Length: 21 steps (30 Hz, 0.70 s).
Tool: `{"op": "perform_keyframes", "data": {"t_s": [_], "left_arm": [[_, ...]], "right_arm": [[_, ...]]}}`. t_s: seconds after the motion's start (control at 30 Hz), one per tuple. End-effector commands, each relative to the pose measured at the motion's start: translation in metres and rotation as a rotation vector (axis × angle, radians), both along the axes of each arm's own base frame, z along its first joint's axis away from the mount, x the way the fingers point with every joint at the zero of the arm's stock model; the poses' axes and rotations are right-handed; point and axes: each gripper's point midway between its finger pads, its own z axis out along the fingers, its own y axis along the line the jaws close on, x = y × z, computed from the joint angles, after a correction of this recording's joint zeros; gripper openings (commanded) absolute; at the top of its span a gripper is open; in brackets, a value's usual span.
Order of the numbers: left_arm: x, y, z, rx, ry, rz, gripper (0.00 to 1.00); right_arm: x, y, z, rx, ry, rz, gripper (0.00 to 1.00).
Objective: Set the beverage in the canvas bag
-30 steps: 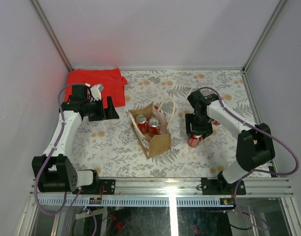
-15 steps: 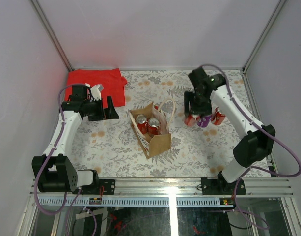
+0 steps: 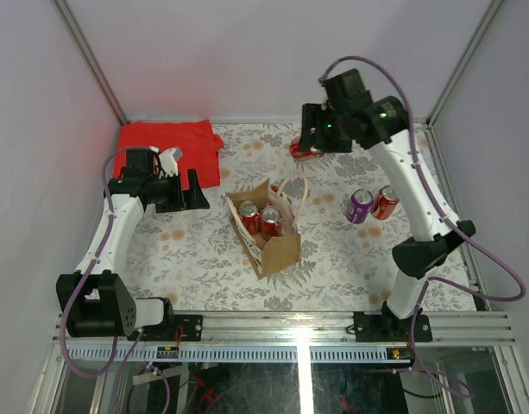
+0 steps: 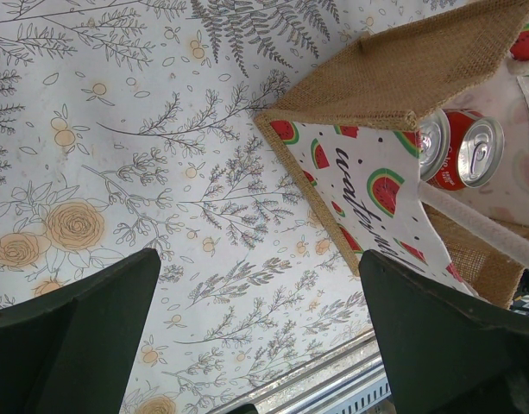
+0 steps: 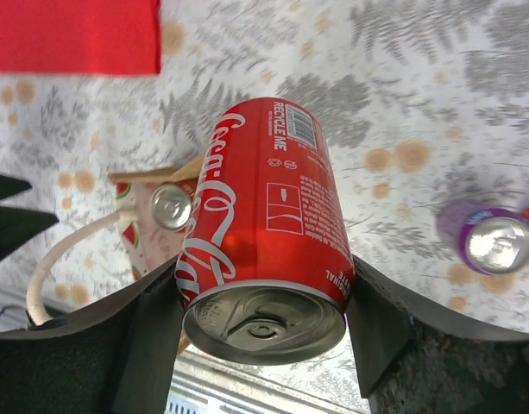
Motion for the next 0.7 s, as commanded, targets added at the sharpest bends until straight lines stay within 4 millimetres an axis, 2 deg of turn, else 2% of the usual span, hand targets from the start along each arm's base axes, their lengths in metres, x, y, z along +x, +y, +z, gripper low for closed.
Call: {"op": "perform_keyframes", "data": {"t_s": [0.0, 0.1, 0.37, 0.5, 0.67], "left_arm": [[-0.001, 0.0, -0.001, -0.01, 0.004, -0.004, 1.0], [0.0, 0.0, -0.001, -0.01, 0.006, -0.003, 1.0], [0.0, 0.0, 0.0, -0.008, 0.006, -0.001, 1.0], [0.0, 0.0, -0.001, -0.01, 0.01, 0.0, 1.0], [0.0, -0.001, -0.001, -0.013, 0.011, -0.003, 1.0]], "right_arm": [[-0.026, 0.069, 0.026, 0.108, -0.066, 0.194, 0.0], [-0.043, 0.092, 0.022, 0.099, -0.062, 0.247, 0.0], [-0.093, 0.125, -0.025, 0.002, 0.028, 0.342, 0.0], [-0.11, 0.131, -0.052, -0.054, 0.073, 0.365, 0.0], [-0.119, 0.136, -0.071, -0.068, 0.098, 0.374, 0.0]]}}
